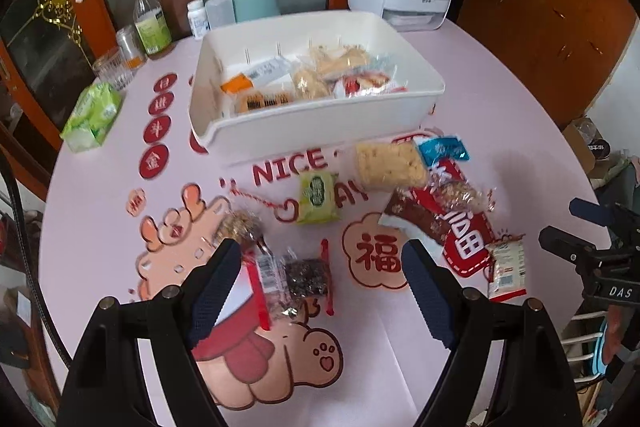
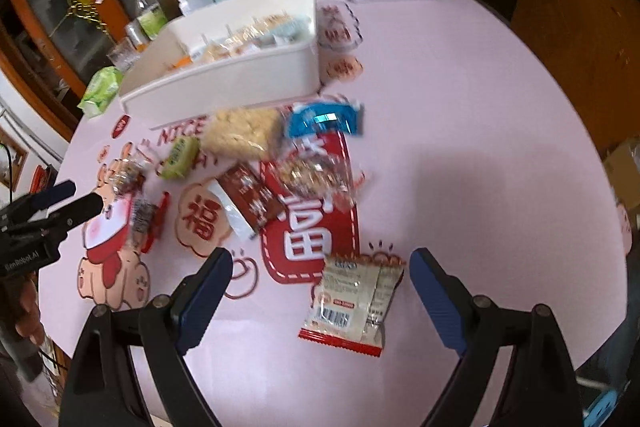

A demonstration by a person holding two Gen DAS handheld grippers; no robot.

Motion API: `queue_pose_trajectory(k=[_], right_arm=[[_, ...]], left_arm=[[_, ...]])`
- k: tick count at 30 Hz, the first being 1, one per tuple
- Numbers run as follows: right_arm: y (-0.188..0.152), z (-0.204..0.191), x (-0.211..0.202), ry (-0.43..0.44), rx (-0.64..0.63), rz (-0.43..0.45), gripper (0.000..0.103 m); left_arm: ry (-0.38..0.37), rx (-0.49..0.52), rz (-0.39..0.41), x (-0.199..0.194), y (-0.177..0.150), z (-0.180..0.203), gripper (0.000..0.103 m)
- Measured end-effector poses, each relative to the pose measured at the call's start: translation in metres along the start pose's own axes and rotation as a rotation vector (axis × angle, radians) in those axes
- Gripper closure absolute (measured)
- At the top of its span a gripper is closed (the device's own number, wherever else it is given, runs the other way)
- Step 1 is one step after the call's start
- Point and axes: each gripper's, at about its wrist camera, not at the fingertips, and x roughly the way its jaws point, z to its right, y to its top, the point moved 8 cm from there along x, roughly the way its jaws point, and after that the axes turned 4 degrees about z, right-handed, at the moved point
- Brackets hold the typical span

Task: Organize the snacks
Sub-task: 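Open both grippers and withdraw them from the tray toward the remaining snacks, then grasp the LIPO biscuit pack with the right gripper while the left grasps the dark chocolate pack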

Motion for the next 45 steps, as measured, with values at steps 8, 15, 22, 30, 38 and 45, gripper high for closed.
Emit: queue_pose_trajectory(k=[8, 15, 22, 30, 38, 45], right_arm=[[-0.027, 0.010, 0.032, -0.025, 0.022, -0.039, 0.012], [-0.043, 0.011, 0.052, -0.026, 0.024, -0.076, 0.012], [-0.050, 0.016, 0.064, -0.037, 0.051, -0.082, 0.012], [-0.047, 0.008, 0.063, -0.137, -0.018, -0.025, 0.048], [-0.048, -0.008, 0.063, -0.113, -0.041, -0.020, 0.055], [-0.054, -0.044, 0.053, -0.009, -0.077, -0.041, 0.055]], left_arm=[[0.037, -0.111, -0.079, 0.059, -0.044, -0.015, 0.022], [0.073, -0.162, -0.117, 0.095, -0.066, -0.023, 0.022], [0.131, -0.204, -0.126, 0.113, -0.070, -0.034, 0.025], [0.142, -0.168, -0.079, 0.111, -0.064, -0.022, 0.053], [0.161, -0.160, -0.062, 0.107, -0.063, -0.011, 0.064], [0.081, -0.181, -0.079, 0.095, -0.068, -0.004, 0.064]])
